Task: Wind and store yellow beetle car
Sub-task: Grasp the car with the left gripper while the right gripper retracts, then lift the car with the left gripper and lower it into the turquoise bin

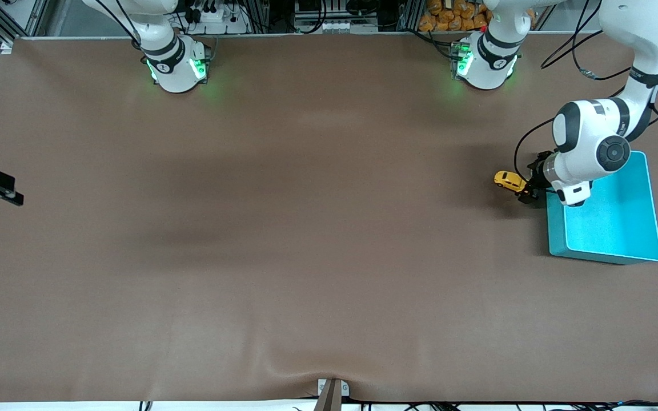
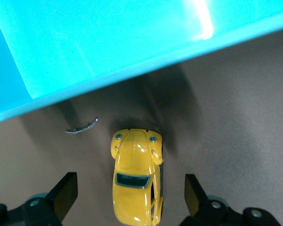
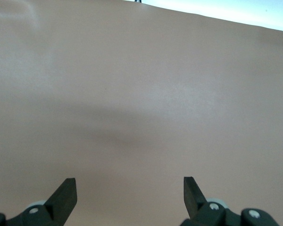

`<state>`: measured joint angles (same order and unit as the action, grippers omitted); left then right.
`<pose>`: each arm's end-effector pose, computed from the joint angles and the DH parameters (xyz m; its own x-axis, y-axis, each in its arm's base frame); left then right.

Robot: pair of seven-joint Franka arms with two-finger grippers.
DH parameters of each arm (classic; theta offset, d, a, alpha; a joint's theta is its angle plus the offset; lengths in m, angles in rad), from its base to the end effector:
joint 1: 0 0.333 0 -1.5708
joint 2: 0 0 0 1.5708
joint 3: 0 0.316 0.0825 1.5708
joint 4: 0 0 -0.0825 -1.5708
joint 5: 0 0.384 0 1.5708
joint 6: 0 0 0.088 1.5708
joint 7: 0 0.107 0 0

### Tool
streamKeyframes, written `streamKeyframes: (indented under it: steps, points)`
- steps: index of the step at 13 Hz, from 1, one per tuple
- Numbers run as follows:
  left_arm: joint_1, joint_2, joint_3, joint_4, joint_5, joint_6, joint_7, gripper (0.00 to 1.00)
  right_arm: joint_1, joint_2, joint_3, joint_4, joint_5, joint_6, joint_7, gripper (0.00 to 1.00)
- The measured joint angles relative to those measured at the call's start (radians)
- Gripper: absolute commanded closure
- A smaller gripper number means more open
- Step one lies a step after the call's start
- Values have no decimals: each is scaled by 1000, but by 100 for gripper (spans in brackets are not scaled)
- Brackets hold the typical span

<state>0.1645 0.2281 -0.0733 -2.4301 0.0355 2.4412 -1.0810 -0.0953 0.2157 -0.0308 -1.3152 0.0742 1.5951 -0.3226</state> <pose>0.4645 0.0412 0.1974 0.4042 0.9091 -0.1009 0.8893 -0.4164 -0.1892 0.6196 -0.0684 0.6209 0.9775 0.1943 0.0823 0.1983 -0.9792 -0.0437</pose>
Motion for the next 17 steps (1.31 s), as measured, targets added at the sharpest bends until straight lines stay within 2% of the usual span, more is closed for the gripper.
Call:
streamKeyframes:
  steps: [7,8,9,12,13,17]
  points:
    - [9,1,-4,-44,0,33,-28,0,17,-153,0,-104,0,-71,105,0]
    - [8,1,-6,-46,0,34,-47,6,17,-168,0,-109,0,-94,129,0]
    - [6,2,-7,-46,0,34,-65,21,18,-181,1,-112,0,-113,146,0]
    - [-8,12,-9,-47,0,59,-86,58,27,-202,2,-118,0,-134,164,0]
    - [-9,18,-10,-47,0,68,-87,76,27,-205,2,-120,0,-134,166,0]
    - [-11,16,-11,-44,0,79,-107,95,27,-205,2,-122,0,-141,167,0]
